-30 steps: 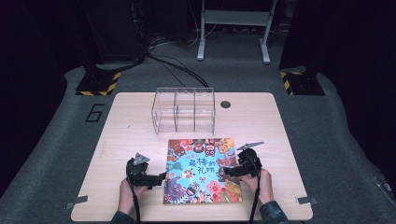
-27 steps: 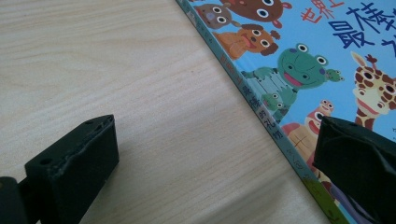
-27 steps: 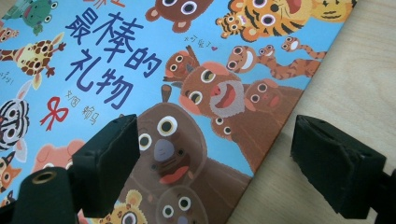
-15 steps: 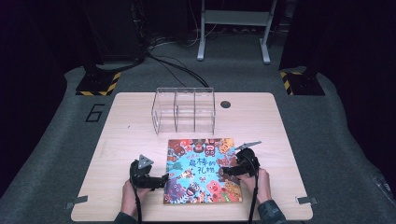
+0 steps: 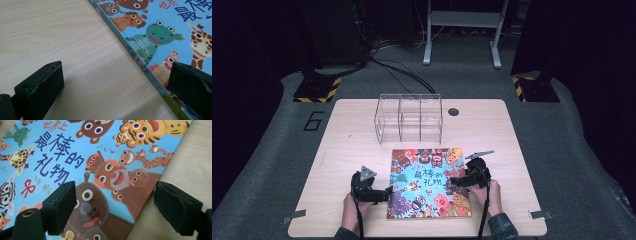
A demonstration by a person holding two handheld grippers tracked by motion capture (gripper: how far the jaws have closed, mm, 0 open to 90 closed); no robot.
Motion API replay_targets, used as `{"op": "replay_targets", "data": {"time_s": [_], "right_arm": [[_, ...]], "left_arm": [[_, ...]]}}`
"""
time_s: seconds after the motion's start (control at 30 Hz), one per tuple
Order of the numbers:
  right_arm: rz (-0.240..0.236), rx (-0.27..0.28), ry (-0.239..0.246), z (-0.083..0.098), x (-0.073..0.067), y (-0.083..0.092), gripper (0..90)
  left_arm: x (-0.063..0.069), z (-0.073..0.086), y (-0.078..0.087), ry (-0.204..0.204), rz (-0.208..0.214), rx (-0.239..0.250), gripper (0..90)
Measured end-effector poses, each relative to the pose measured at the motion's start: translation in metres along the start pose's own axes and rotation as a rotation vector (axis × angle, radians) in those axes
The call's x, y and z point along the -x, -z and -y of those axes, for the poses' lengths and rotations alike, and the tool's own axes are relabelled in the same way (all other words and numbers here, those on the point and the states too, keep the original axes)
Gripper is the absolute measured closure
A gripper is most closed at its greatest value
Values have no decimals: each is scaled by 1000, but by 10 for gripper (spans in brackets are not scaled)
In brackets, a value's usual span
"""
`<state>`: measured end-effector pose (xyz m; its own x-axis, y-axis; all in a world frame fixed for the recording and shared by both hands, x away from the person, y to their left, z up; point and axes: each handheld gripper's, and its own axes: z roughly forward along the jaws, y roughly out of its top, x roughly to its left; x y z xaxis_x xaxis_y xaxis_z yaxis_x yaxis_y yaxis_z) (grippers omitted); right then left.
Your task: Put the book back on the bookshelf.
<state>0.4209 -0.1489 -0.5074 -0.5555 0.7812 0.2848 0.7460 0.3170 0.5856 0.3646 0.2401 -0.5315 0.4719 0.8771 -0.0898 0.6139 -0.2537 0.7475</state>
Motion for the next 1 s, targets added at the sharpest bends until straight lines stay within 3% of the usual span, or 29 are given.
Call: {"op": "replay_targets", "data": {"time_s": [0.03, 0.13, 0.27, 0.4, 0.5, 0.63, 0.67, 0.73, 0.8, 1.0], "right_arm": [[-12, 0, -31, 1, 0, 1, 186], [-27, 13, -19, 1, 3, 2, 193], [-2, -26, -22, -1, -1, 2, 206], [29, -43, 14, -7, 0, -2, 194], [40, -62, 5, -10, -2, -3, 188], [15, -48, -9, -10, 2, -2, 184], [-1, -52, -49, -9, 1, -1, 185], [-16, -39, -53, -8, 4, 0, 191], [-59, -11, -88, -7, 9, 1, 196], [-94, 21, -104, -8, 10, 6, 204]], "left_arm": [[0, 0, 0, -1, -3, 3, 2], [0, 0, 0, -2, -3, 3, 2], [0, 0, 0, -2, -3, 3, 2], [0, 0, 0, -2, -3, 4, 2], [0, 0, 0, -4, 0, -1, 2], [0, 0, 0, -10, 3, -4, 3], [0, 0, 0, -13, 3, -4, 3], [0, 0, 0, -8, 1, -2, 3], [0, 0, 0, -8, 3, -1, 3], [0, 0, 0, -15, 5, -2, 4]]}}
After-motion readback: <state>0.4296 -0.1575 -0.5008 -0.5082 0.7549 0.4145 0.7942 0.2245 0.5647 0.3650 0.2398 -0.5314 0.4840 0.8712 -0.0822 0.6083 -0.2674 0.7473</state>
